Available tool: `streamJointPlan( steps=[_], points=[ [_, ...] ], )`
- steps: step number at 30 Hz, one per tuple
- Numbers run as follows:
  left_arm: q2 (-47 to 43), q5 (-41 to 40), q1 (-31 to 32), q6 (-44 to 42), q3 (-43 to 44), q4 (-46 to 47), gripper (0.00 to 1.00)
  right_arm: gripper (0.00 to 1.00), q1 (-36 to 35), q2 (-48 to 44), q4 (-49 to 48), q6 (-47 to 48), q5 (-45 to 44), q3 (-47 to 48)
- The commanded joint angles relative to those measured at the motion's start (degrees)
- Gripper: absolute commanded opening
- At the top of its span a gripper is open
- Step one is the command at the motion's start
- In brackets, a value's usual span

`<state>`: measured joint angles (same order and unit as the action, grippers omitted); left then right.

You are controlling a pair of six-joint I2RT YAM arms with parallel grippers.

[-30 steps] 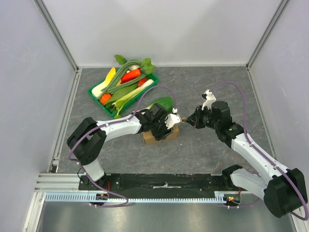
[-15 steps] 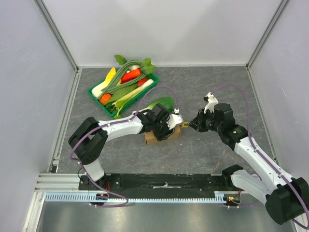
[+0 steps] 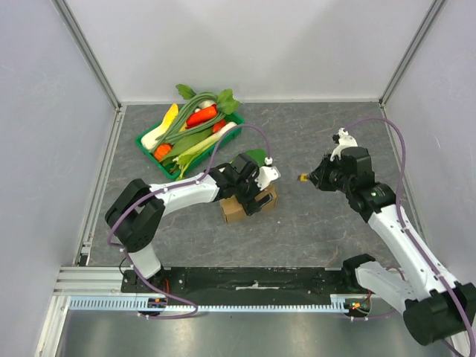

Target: Unpack the express box

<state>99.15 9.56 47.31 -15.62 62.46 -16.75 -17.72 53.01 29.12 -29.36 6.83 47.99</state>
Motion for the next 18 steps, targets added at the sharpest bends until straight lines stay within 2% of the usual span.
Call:
streamJointPlan(
  steps=[1,6,11,15,17,18],
  points=[
    [-4.49,1.94,0.06,2.61,5.83,3.83,1.00,0.00,2.68,5.51,-6.70,-1.48,-5.16,0.97],
    [-9.32,3.10,0.06,3.05,8.47,3.92,1.00,0.04,4.70,15.07,-20.12,-3.68,0.36,-1.49],
    [-16.44,0.82,0.06,4.98,6.37,5.41,1.00,0.09,6.64,21.68,-34.55,-8.85,7.57,-5.97],
    [-25.47,-8.49,0.15,10.85,1.90,9.97,1.00,0.11,9.01,29.75,-43.08,-12.20,12.94,-8.87],
    [-28.56,-15.26,-0.02,13.49,0.22,12.97,1.00,0.15,10.68,32.14,-43.98,-12.56,14.26,-9.23],
    [-29.80,-16.49,-0.02,16.12,-1.01,13.41,1.00,0.22,11.21,33.54,-43.19,-12.56,13.57,-9.40]
  ],
)
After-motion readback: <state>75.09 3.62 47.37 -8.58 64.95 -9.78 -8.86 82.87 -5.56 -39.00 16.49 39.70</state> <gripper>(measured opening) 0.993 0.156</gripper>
